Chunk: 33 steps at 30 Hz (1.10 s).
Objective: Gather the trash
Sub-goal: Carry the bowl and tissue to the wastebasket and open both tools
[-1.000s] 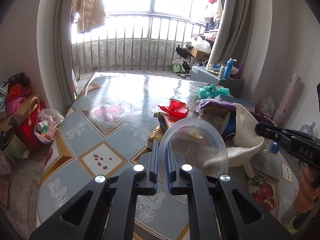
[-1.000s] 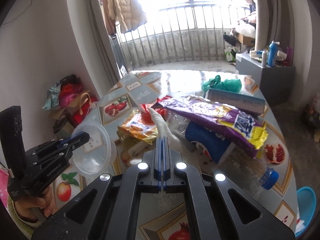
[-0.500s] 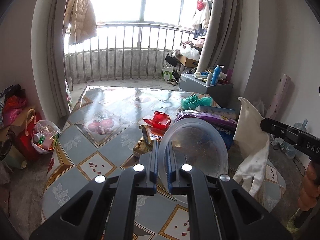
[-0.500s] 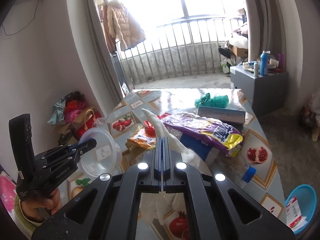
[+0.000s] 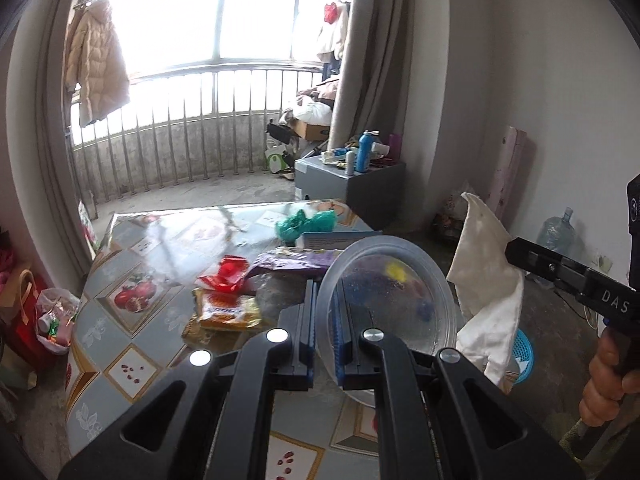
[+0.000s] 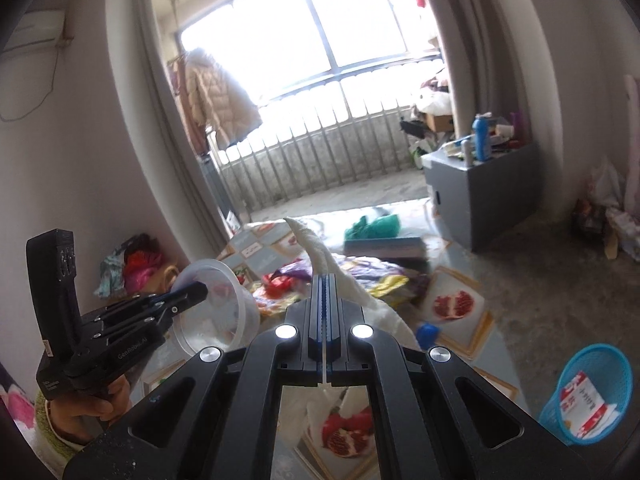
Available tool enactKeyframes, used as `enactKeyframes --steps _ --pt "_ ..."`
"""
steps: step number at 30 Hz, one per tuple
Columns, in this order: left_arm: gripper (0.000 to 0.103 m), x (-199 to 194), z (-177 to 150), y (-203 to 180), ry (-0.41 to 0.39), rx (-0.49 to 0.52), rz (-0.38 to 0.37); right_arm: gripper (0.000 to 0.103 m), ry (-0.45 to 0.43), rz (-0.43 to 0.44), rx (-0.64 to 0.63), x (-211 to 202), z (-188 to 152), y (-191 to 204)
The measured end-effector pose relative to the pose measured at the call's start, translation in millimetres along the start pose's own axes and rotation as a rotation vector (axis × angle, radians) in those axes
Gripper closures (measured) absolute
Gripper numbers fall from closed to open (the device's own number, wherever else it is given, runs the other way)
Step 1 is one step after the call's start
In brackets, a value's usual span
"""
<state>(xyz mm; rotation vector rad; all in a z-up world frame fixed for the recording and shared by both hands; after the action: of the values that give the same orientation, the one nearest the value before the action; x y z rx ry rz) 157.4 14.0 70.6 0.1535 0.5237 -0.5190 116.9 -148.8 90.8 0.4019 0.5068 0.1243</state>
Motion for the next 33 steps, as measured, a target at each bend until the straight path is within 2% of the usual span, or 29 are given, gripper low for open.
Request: enactKeyframes --steps 3,9,17,22,27,33 --pt "0.096 6.0 11.8 -36.4 -0.007 0.054 -0.054 0.103 -0.026 -0.018 0.053 -19.7 5.2 -26.4" --pt "0.096 27.9 31.2 -122.1 0.004 0.158 -0.208 0.103 -0.103 -0.116 0.143 -65.4 13.9 -89.9" --pt "0.096 68.5 47.9 -232.3 0.040 0.275 -0.376 0.103 -0.179 -0.323 0.226 -122.0 15.6 -188.1" --pt "0.096 117.2 41.7 -299.2 0.144 0.324 -0.475 0.103 -0.175 -0.427 0.288 -135.2 4.1 -248.8" --pt "0.096 182.4 20.5 -354.8 0.313 0.351 -0.544 0.103 -0.125 -0.498 0.352 -119.2 -14.8 -304.6" --pt "0.096 258.8 -17.9 -412.2 0.472 0.415 -0.532 0.103 -0.061 -0.566 0.424 -96.0 -35.5 -369.1"
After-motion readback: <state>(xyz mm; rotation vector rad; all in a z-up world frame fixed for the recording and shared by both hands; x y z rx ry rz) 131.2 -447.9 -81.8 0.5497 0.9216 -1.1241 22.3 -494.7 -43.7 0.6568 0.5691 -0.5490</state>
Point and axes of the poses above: each gripper's, at about its wrist camera, not at the fingertips, and x roughly the way its jaws point, y to its left, z to its top, the point moved 9 cm from there along x, roughly the way its jaws point, and after that the axes turned 4 degrees about x, right-handed, at the moved point
